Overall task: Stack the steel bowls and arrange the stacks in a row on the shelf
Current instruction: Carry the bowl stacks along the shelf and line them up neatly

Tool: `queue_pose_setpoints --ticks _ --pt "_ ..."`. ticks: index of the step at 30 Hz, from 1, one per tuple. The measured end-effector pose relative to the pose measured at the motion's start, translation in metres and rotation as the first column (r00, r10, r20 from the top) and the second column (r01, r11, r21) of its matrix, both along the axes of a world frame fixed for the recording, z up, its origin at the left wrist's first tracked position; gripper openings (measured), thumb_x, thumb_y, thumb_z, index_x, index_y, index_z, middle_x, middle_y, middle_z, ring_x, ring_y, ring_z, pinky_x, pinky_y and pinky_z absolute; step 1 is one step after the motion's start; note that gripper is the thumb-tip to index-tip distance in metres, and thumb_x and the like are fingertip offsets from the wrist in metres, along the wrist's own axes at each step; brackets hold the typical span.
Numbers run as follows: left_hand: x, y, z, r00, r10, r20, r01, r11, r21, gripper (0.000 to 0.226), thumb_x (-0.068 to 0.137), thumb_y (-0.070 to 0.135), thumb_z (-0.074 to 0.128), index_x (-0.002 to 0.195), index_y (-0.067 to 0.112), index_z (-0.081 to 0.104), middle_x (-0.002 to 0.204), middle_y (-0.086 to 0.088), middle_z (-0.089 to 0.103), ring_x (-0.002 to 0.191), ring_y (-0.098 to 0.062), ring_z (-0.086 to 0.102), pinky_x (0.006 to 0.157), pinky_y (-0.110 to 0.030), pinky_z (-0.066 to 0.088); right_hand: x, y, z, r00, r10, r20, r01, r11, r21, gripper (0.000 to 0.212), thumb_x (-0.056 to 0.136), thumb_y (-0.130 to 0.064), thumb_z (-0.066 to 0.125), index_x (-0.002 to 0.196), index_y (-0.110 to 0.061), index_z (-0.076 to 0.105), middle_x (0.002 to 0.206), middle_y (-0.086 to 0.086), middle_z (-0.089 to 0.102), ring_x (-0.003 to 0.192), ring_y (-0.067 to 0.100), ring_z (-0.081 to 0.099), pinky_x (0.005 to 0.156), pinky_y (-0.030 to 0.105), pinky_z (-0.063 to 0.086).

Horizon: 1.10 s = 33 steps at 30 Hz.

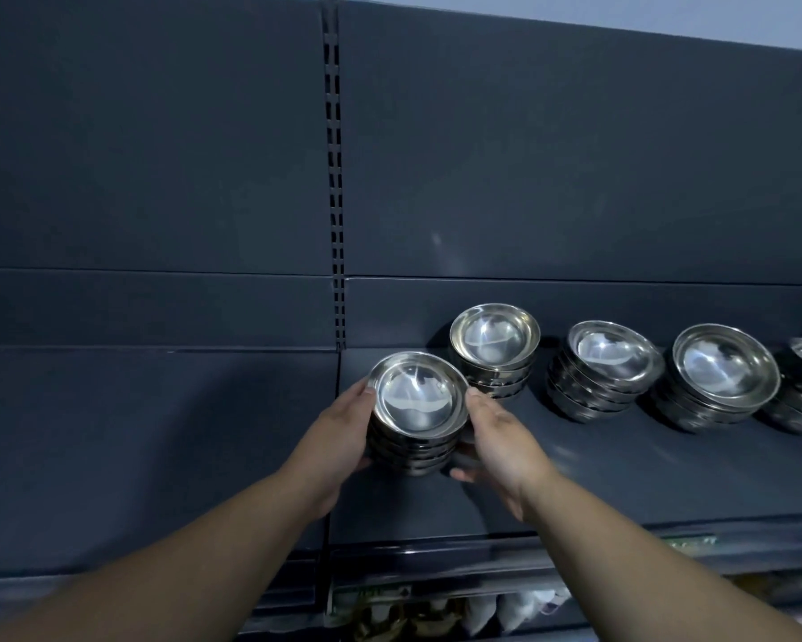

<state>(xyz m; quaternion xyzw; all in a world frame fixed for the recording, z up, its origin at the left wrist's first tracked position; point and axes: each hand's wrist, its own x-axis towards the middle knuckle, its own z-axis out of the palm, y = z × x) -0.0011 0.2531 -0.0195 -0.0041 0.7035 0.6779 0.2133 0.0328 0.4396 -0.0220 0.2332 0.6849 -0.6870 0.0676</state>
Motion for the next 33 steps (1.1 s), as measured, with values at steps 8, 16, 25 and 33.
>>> queue_pose_setpoints --ticks 8,16,25,33 --pt "0.024 -0.012 0.003 0.998 0.058 0.015 -0.058 0.998 -0.021 0.035 0.096 0.052 0.038 0.127 0.045 0.054 0.121 0.01 0.067 0.111 -0.012 0.062 0.081 -0.029 0.05 0.02 -0.012 -0.001 0.999 0.024 -0.028 -0.023 0.999 0.04 0.041 0.099 -0.051 0.038 0.137 -0.037 0.049 0.137 -0.006 0.057 0.122 0.02 0.056 0.074 0.035 0.058" --pt "0.047 -0.012 0.009 0.992 0.125 0.024 -0.124 0.992 -0.033 0.035 0.097 0.049 0.038 0.128 0.042 0.055 0.122 0.01 0.066 0.111 -0.012 0.061 0.085 -0.03 0.049 0.036 -0.011 0.008 0.993 0.112 -0.028 -0.109 0.99 0.088 0.043 0.101 -0.048 0.036 0.142 -0.037 0.043 0.136 -0.007 0.056 0.118 0.018 0.058 0.085 0.035 0.057" --pt "0.056 -0.006 0.015 0.988 0.154 0.008 -0.154 0.988 -0.01 0.031 0.096 0.05 0.041 0.118 0.043 0.062 0.116 0.011 0.069 0.108 -0.013 0.062 0.088 -0.035 0.05 0.036 -0.011 0.016 0.977 0.203 -0.063 -0.176 0.939 0.296 0.053 0.099 -0.047 0.035 0.146 -0.024 0.045 0.147 -0.011 0.047 0.137 0.012 0.04 0.115 0.028 0.026" --pt "0.061 -0.006 0.017 0.983 0.18 -0.034 -0.182 0.979 -0.095 0.044 0.091 0.059 0.041 0.127 0.039 0.057 0.132 0.012 0.06 0.122 -0.014 0.055 0.103 -0.038 0.044 0.039 0.004 0.013 0.969 0.238 -0.069 -0.201 0.918 0.343 0.056 0.101 -0.048 0.033 0.151 -0.022 0.037 0.156 -0.008 0.037 0.144 0.013 0.031 0.116 0.028 0.021"
